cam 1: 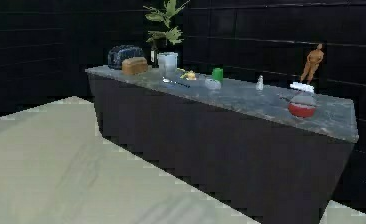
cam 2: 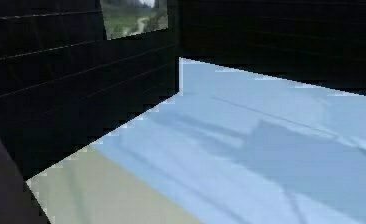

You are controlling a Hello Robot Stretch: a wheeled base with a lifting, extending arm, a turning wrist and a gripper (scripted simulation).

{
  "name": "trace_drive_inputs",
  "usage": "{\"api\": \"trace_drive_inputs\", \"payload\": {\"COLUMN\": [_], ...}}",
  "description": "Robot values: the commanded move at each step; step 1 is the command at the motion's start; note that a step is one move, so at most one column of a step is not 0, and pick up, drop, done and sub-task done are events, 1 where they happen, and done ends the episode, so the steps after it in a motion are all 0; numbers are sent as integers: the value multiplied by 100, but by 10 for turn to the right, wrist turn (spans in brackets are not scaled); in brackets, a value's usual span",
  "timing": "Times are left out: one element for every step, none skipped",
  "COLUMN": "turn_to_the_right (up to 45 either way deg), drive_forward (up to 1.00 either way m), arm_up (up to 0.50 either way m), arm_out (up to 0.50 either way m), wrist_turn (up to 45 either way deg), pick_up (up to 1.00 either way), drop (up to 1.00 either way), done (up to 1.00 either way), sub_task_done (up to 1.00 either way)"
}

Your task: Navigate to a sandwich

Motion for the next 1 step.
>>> {"api": "trace_drive_inputs", "payload": {"turn_to_the_right": [0], "drive_forward": [55], "arm_up": [0], "arm_out": [0], "wrist_turn": [0], "pick_up": [0], "drop": [0], "done": [0], "sub_task_done": [0]}}
